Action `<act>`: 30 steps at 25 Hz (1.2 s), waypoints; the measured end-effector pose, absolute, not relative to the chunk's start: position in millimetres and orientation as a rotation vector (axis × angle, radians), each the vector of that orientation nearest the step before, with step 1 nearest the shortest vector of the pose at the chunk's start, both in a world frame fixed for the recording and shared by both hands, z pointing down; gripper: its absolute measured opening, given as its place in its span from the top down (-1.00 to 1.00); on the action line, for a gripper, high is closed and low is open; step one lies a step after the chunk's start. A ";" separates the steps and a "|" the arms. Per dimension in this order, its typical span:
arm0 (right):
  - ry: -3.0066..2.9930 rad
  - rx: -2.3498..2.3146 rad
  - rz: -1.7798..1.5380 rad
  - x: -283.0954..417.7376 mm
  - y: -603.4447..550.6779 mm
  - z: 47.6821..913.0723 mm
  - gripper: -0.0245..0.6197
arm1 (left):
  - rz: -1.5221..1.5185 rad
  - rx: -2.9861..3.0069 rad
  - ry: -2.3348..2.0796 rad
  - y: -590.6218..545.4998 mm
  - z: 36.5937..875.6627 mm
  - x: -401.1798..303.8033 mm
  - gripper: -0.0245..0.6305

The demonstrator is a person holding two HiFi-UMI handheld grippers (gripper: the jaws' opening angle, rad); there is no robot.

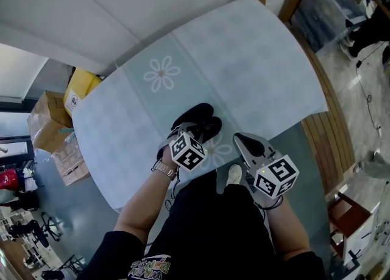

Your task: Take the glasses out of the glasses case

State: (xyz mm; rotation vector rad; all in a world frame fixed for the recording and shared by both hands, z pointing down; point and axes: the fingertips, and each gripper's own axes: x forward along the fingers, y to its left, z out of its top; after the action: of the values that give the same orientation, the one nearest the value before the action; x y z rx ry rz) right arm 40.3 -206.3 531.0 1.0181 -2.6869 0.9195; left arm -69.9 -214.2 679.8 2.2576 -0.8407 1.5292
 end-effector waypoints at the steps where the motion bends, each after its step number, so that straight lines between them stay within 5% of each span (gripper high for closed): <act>1: -2.686 1.021 0.924 40.8 -205.6 531.4 0.85 | 1.529 2.256 -0.838 -214.1 679.9 -69.2 0.61; 13: -2.677 1.014 0.953 32.1 -204.0 534.2 0.85 | 1.541 2.223 -0.783 -220.1 681.1 -68.6 0.80; 30: -2.694 1.009 0.948 38.4 -196.1 530.1 0.85 | 1.508 2.237 -0.875 -216.3 669.7 -71.8 0.83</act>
State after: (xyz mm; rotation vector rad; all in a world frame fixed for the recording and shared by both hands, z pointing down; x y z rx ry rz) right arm 38.4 -196.1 530.1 1.0088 -2.6944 0.9477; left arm -71.8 -216.3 669.7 2.2373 -0.8747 1.5079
